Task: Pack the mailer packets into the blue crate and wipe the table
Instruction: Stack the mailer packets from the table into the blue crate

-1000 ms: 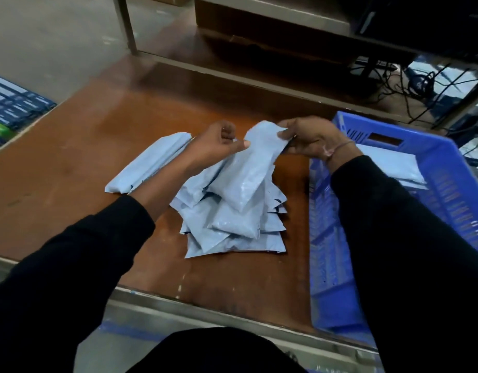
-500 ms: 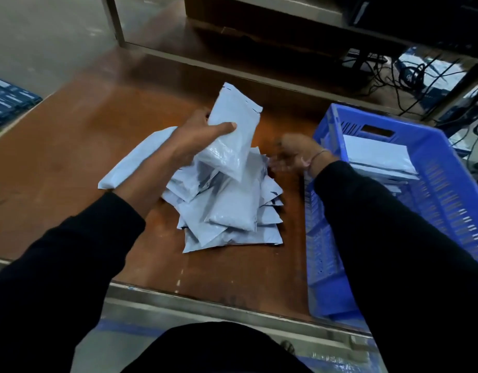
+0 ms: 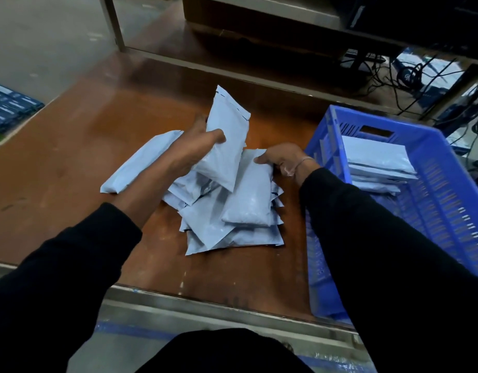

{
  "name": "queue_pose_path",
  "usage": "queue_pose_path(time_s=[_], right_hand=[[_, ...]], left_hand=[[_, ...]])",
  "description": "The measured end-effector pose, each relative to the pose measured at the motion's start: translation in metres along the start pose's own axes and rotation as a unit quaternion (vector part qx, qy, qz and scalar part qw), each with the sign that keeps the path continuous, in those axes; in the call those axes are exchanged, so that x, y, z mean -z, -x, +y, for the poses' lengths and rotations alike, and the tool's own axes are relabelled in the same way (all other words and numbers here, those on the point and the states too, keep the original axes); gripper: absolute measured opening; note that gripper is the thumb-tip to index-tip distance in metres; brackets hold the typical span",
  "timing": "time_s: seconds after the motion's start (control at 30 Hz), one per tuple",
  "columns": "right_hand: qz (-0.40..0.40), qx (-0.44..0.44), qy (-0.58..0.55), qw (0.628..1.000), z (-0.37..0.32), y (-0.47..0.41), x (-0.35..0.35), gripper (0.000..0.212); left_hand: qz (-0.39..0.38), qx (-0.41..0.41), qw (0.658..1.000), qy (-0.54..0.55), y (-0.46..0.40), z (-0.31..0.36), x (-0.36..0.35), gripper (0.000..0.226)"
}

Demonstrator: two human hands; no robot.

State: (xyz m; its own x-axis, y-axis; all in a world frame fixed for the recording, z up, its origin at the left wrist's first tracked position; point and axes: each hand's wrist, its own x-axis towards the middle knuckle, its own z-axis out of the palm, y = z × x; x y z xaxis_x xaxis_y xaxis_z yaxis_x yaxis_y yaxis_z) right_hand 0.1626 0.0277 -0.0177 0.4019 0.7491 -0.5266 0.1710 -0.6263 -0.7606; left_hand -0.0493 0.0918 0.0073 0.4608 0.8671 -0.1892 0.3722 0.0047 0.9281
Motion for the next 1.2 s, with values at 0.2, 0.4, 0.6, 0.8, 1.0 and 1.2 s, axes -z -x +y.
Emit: queue_pose_path(time_s=[0.2,0.4,0.6,0.8,1.0,1.2], right_hand=[[0.072,0.077,-0.003,0.994,-0.033,0.041,0.062,0.012],[-0.016,0.129,-0.19,0.973,-0.035,0.057,0.101,0.037],[0.054,0.127,-0.219,0.966,-0.02,0.053,0.12,0.05],[0.077,0.169,-0.197,0.963,0.001,0.067,0.155,0.059],[0.197,0.359,0.132,0.903,0.022,0.088,0.221,0.108],[0.184,0.407,0.236,0.863,0.043,0.128,0.281,0.107]], left_hand=[[0.021,0.025,0.998,0.049,-0.004,0.01,-0.013,0.05],[-0.062,0.077,0.971,0.216,0.013,0.031,-0.051,0.046],[-0.17,-0.02,0.971,0.17,0.034,0.057,-0.075,0.051],[-0.126,-0.137,0.979,-0.086,0.028,0.071,-0.091,0.095],[-0.111,-0.297,0.899,-0.301,0.019,0.117,-0.113,0.107],[-0.132,-0.375,0.818,-0.416,0.013,0.169,-0.168,0.114]])
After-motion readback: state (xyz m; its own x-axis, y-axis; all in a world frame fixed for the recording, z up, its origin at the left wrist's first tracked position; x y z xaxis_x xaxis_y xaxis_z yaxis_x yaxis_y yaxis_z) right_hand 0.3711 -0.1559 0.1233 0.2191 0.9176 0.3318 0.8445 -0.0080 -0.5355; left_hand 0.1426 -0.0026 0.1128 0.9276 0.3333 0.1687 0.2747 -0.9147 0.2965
